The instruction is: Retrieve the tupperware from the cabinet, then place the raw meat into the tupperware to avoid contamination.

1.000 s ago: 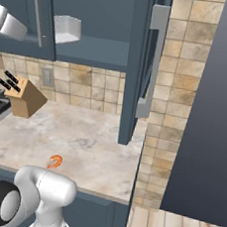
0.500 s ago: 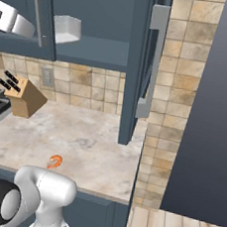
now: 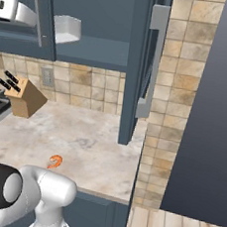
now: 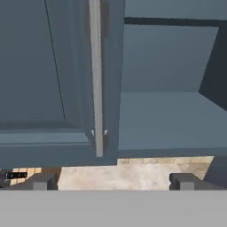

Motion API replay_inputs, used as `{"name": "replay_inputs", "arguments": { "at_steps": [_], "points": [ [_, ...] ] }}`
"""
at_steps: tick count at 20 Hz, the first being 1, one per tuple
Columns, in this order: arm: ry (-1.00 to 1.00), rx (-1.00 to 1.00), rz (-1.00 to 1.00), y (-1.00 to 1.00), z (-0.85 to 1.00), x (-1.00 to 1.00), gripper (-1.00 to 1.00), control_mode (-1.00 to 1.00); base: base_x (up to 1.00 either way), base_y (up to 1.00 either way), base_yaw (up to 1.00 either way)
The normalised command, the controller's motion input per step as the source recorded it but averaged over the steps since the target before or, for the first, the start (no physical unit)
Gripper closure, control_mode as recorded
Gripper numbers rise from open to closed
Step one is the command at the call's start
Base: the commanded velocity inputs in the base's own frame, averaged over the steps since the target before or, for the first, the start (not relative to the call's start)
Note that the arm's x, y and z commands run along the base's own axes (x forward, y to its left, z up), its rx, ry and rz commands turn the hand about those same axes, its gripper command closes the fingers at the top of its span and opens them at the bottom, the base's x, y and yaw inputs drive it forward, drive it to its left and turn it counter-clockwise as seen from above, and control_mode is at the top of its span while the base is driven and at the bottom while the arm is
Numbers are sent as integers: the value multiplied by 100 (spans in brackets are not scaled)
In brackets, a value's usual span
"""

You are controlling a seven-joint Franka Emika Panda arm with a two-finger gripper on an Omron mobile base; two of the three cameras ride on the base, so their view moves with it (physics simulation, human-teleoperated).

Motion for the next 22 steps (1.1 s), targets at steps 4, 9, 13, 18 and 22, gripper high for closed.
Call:
{"name": "replay_inputs", "arguments": {
  "at_steps": [4,9,13,18,22],
  "points": [
    [-2,-3,0,-4,-6,47,-100,-100,0,0,0],
    [-1,0,4,10,-1,41,-100,-100,0,0,0],
    [0,0,5,15,-1,39,-100,-100,0,0,0],
    [0,0,3,2,-3,57,-100,-100,0,0,0],
    [0,0,1,0,-17,62,-100,-100,0,0,0]
  ]
}}
